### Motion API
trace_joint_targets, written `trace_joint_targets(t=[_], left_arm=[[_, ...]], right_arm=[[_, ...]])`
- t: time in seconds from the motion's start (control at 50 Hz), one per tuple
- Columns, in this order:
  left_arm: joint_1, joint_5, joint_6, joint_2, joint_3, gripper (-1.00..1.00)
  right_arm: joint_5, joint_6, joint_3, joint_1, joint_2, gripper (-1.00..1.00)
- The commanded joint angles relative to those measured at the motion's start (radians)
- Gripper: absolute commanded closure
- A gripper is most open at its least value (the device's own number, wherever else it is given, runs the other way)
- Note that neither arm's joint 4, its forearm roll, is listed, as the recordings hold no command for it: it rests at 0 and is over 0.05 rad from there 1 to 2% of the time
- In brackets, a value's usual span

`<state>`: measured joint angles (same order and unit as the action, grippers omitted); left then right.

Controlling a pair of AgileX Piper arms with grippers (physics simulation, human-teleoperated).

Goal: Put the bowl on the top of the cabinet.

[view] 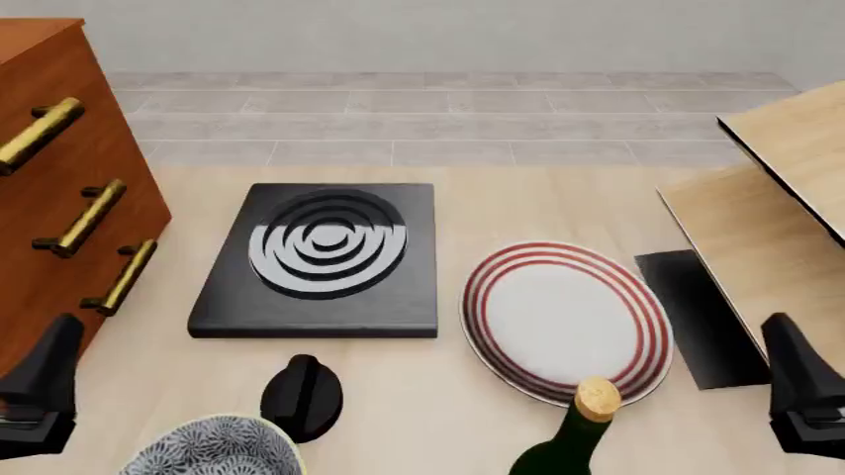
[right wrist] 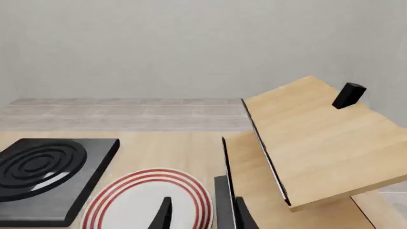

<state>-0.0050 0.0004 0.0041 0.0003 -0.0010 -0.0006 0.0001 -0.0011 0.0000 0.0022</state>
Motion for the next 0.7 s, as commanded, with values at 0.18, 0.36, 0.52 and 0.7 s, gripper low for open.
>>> trace_joint_targets(t=[0.18, 0.36, 0.52, 0.7], left_arm=[[-0.018, 0.009, 0.030, 0.000, 0.001, -1.00], [-0.010, 0.013, 0.037, 0.000, 0.001, -1.00], [-0.021, 0.008, 0.056, 0.000, 0.001, -1.00], [-0.032, 0.058, 0.110, 0.000, -0.021, -1.00]], right_arm=[[0.002, 0.000, -0.003, 0.000, 0.002, -1.00], [0.003, 0.000, -0.005, 0.000, 0.002, -1.00], [0.003, 0.000, -0.005, 0.000, 0.002, -1.00], [0.003, 0.000, -0.005, 0.000, 0.002, -1.00]])
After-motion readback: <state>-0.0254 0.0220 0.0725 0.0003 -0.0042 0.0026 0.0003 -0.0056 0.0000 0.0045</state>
